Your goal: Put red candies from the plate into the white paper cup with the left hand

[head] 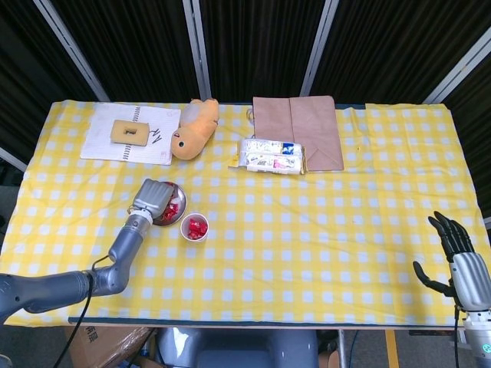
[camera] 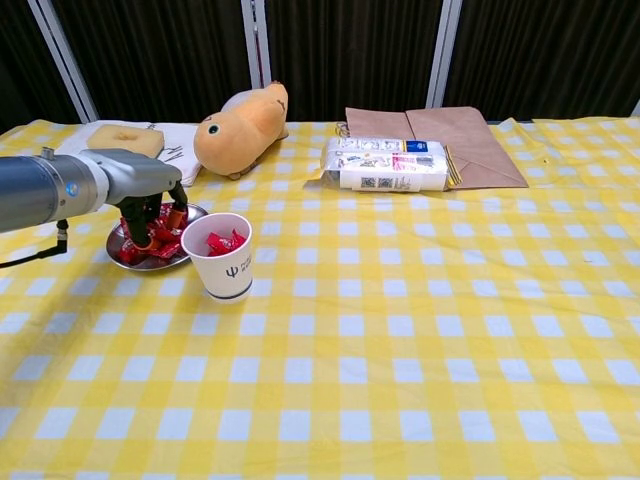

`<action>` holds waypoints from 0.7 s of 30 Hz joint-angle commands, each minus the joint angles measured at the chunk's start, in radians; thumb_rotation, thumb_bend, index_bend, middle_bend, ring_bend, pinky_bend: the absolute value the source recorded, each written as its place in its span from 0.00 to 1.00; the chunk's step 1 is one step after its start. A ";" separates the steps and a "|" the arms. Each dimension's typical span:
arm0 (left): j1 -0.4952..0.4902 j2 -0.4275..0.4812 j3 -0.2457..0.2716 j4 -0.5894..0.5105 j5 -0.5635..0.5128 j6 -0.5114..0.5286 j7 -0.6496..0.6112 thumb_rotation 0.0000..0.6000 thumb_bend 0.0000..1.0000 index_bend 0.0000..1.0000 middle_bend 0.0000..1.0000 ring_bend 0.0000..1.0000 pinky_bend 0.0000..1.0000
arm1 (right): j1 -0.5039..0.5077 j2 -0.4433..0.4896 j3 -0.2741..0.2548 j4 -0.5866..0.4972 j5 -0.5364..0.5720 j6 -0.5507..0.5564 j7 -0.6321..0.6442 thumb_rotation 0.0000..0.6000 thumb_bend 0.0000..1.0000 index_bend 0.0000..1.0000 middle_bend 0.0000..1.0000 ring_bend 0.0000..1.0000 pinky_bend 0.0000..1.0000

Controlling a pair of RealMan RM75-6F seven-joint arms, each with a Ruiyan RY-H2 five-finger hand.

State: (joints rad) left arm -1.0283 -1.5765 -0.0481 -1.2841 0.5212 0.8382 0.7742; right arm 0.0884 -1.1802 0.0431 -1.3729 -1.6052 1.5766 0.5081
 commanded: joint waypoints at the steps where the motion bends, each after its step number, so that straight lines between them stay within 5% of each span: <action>1: 0.001 0.008 -0.004 -0.008 0.002 0.004 -0.003 1.00 0.37 0.51 0.89 1.00 0.97 | 0.000 0.000 0.000 0.000 0.000 0.000 0.000 1.00 0.42 0.00 0.00 0.00 0.00; 21: 0.011 0.110 -0.029 -0.124 0.044 0.052 -0.028 1.00 0.37 0.52 0.89 1.00 0.97 | 0.000 -0.002 0.000 0.002 -0.001 0.000 -0.005 1.00 0.42 0.00 0.00 0.00 0.00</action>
State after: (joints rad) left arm -1.0185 -1.4732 -0.0741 -1.3993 0.5598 0.8854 0.7499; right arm 0.0886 -1.1821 0.0429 -1.3704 -1.6063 1.5770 0.5030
